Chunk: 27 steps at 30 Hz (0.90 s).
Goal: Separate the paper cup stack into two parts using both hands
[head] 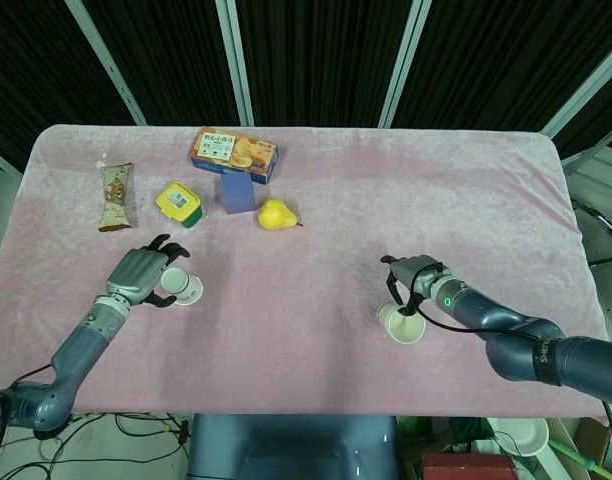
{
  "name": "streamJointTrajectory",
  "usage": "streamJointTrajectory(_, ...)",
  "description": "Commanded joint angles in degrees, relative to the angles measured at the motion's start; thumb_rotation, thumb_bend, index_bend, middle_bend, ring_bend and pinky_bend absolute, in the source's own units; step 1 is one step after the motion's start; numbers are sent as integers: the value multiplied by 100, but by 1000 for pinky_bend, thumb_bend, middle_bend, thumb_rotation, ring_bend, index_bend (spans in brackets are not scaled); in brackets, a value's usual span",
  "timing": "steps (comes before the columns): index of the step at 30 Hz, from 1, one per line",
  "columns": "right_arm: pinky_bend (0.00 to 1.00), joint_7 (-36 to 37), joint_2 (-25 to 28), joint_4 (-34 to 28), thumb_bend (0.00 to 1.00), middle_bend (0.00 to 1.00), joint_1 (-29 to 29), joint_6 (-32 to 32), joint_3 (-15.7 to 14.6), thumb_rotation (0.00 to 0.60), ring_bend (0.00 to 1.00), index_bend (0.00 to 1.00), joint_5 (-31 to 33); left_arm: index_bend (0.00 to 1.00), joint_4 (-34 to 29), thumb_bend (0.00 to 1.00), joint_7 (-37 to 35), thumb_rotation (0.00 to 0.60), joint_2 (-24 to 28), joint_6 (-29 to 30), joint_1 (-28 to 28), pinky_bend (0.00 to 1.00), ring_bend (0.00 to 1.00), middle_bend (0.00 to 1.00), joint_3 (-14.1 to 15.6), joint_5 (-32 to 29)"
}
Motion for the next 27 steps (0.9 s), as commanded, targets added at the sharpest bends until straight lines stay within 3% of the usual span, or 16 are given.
streamJointTrajectory(1, 178, -30, -3, -12, 203, 0, 6, 14, -15, 600, 110, 57, 27, 220, -13, 210, -27, 600, 10, -12, 7, 278, 0, 178, -13, 6)
streamJointTrajectory(8, 178, -107, -17, -53, 146, 0, 27, 115, -32, 600, 110, 7, 118, 221, -77, 211, -102, 600, 60, -66, -4, 263, 0, 178, -65, 54)
streamJointTrajectory(15, 178, -66, 71, -190, 123, 0, -164, 509, 141, 600, 112, 0, 71, 221, -165, 210, -136, 600, 170, -59, -4, 251, 0, 176, -121, 50)
streamJointTrajectory(22, 178, 430, 997, -1031, 119, 0, -1161, 1671, 537, 600, 111, 0, -828, 221, -637, 214, -41, 600, 607, 326, 133, 225, 0, 176, -160, 337)
streamJointTrajectory(25, 178, 573, 1309, -1231, 119, 0, -1789, 2545, 553, 600, 110, 0, -1392, 221, -992, 215, -107, 600, 801, 752, 329, 225, 0, 176, -190, 636)
streamJointTrajectory(27, 178, 512, 1397, -1247, 119, 0, -2424, 3579, 497, 600, 110, 0, -1866, 220, -1289, 215, -116, 600, 989, 1184, 564, 225, 0, 176, -146, 968)
